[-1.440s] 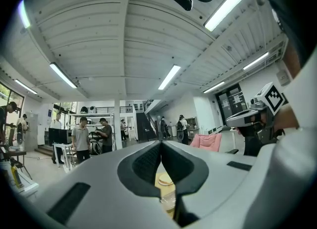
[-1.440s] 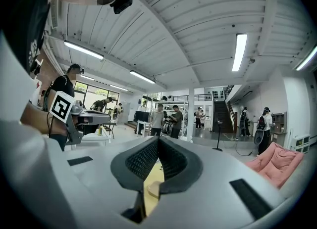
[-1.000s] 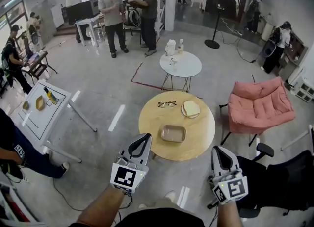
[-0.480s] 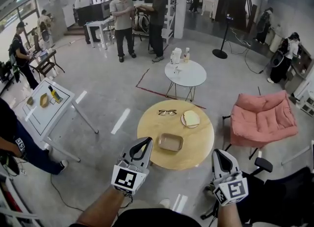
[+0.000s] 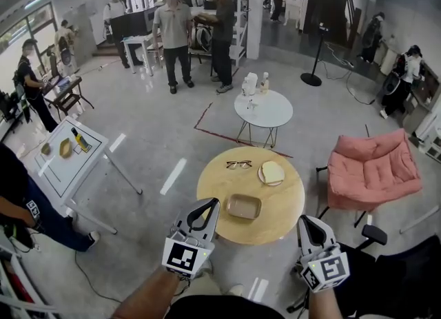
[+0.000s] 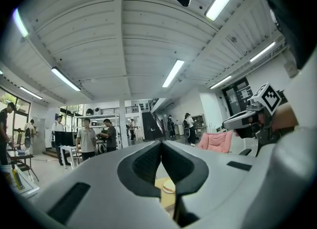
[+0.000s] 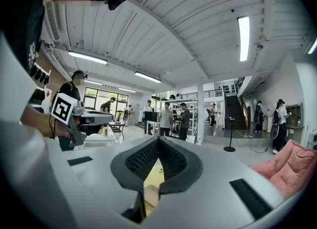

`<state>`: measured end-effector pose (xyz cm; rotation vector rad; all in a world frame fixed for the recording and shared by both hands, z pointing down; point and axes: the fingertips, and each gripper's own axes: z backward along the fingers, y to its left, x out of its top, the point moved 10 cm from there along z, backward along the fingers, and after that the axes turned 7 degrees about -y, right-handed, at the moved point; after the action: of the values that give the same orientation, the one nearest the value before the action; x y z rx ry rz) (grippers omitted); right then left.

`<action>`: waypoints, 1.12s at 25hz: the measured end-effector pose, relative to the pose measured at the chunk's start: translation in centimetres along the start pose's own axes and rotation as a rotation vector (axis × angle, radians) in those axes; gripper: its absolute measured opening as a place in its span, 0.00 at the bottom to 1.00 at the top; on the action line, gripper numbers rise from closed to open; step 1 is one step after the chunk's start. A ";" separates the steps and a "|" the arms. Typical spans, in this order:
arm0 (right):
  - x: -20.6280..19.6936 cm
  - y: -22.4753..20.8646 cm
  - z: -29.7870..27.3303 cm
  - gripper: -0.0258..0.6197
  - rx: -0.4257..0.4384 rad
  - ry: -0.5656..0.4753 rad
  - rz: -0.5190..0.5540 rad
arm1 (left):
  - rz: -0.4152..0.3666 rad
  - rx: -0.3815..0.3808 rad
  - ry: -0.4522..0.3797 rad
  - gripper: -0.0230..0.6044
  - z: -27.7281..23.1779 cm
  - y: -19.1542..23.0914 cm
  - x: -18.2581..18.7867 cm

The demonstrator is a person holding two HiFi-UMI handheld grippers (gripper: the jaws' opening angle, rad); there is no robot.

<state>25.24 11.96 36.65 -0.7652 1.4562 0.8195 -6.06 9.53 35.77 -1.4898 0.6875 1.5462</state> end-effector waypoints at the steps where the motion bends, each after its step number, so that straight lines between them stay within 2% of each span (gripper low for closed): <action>1: 0.1 0.0 -0.2 0.06 -0.002 -0.003 -0.001 | 0.000 -0.002 0.003 0.06 -0.1 0.2 0.0; 9: 0.1 0.5 -3.3 0.06 -0.031 -0.010 -0.021 | 0.016 -0.038 0.026 0.06 -1.6 3.1 -0.9; 28: 1.3 1.0 -10.6 0.06 -0.097 -0.022 -0.008 | 0.028 -0.096 0.008 0.06 -6.2 10.0 -2.3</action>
<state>18.72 3.48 35.54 -0.8319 1.4012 0.8955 -11.75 -1.02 35.50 -1.5640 0.6496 1.6146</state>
